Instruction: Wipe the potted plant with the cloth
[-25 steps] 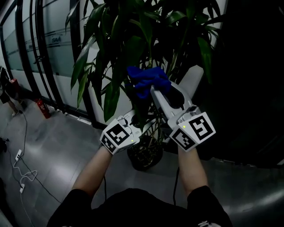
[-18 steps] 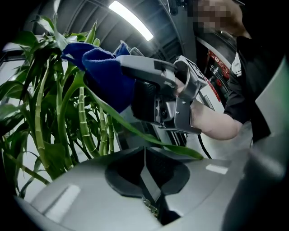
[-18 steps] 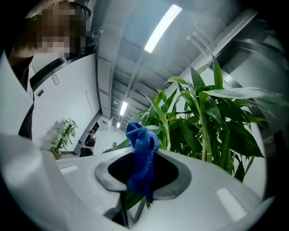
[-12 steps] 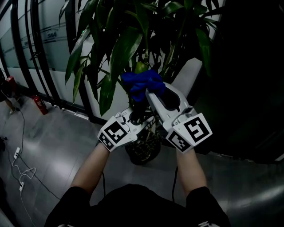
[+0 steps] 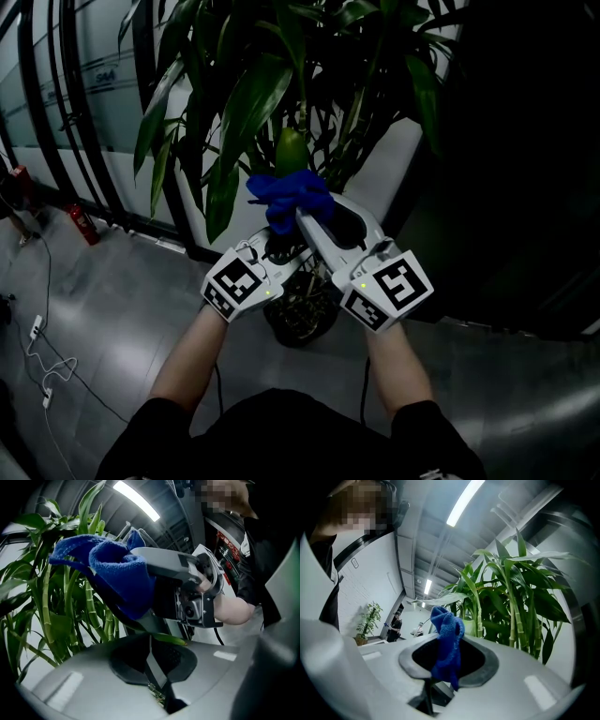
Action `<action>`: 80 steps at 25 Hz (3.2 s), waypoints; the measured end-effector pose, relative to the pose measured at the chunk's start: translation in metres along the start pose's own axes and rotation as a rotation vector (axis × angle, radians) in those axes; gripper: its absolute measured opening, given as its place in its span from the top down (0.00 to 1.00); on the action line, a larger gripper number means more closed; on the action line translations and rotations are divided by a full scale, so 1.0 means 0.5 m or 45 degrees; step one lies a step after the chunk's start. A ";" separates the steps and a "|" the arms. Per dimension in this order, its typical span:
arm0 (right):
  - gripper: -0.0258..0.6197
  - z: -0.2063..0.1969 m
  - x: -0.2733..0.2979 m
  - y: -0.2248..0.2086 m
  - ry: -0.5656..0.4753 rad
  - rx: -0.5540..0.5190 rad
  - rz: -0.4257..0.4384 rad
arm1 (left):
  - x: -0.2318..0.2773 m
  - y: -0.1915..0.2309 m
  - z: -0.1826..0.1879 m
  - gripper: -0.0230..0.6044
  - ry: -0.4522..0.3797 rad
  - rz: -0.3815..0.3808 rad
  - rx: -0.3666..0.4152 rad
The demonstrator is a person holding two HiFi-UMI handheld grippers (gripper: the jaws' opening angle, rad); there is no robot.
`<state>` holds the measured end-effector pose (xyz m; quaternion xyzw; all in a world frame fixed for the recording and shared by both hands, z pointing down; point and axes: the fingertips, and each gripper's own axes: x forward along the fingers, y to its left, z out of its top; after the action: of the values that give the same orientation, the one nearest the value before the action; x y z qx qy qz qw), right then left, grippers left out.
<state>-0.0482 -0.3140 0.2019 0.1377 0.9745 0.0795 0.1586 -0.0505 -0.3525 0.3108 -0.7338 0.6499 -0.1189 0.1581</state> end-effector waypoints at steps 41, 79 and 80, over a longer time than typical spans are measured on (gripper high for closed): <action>0.79 -0.154 -0.066 0.048 0.144 0.240 0.012 | -0.048 -0.047 -0.081 0.93 0.105 0.012 -0.123; 0.79 -0.171 -0.306 0.208 0.088 0.352 -0.390 | -0.311 -0.156 -0.091 0.93 0.002 0.178 -0.318; 0.79 -0.172 -0.295 0.230 0.090 0.343 -0.410 | -0.345 -0.150 -0.092 0.93 -0.001 0.188 -0.323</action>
<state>0.0855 -0.2577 0.3477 -0.0025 0.9907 -0.0731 0.1150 -0.0213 -0.1772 0.3878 -0.6981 0.7119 -0.0234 0.0726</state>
